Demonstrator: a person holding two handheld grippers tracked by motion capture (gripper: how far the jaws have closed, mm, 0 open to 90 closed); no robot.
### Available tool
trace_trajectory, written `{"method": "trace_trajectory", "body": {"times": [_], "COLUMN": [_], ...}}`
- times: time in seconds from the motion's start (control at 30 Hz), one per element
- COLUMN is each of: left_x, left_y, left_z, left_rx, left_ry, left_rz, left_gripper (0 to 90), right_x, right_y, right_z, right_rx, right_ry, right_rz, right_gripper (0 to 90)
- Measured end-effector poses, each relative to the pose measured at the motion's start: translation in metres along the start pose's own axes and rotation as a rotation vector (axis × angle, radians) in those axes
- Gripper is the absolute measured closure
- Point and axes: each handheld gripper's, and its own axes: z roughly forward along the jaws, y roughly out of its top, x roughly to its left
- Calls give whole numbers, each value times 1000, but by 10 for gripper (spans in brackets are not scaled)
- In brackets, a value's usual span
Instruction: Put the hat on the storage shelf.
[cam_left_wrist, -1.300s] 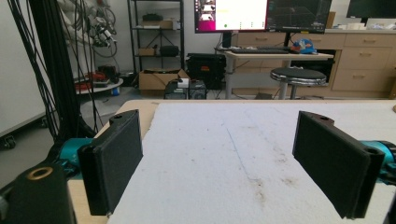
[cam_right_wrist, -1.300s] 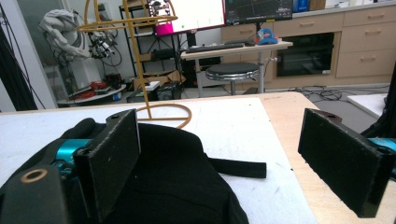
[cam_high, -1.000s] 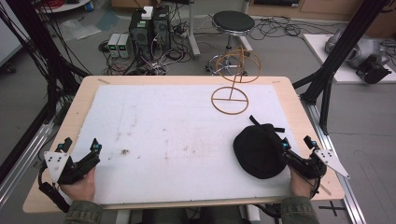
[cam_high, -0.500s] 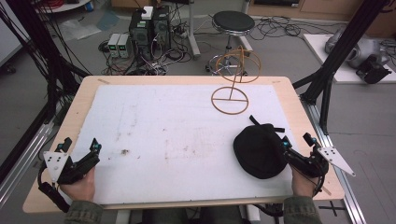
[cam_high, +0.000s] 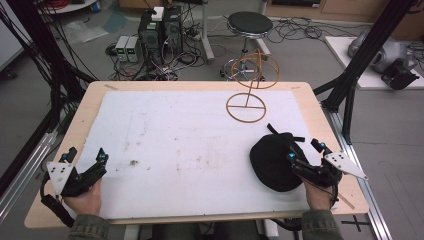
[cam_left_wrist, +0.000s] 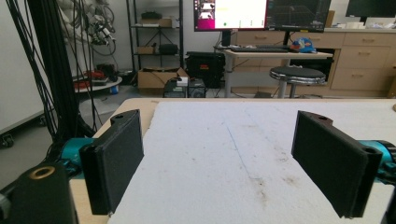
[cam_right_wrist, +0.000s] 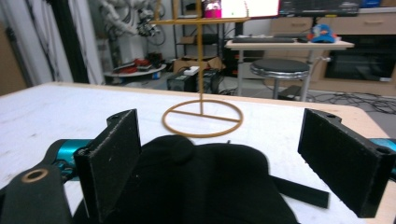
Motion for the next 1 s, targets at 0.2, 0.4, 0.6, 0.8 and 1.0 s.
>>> {"method": "trace_trajectory", "body": {"times": [0.2, 0.4, 0.6, 0.8, 1.0], "left_x": [0, 0, 2, 1, 2], "left_y": [0, 0, 0, 0, 0], "left_z": [1, 1, 1, 1, 0], "left_rx": [3, 5, 1, 8, 5], "left_ry": [-3, -1, 4, 3, 4], "left_rz": [4, 1, -1, 2, 3], "left_gripper": [170, 170, 170, 179, 179], "right_x": [9, 11, 9, 6, 7], "right_y": [-1, -5, -12, -19, -22], "right_z": [4, 9, 11, 14, 16], "right_rx": [22, 75, 124, 189, 222], "right_ry": [41, 52, 47, 56, 63], "right_rz": [-61, -102, -99, -96, -101], "right_gripper": [123, 123, 123, 131, 162]}}
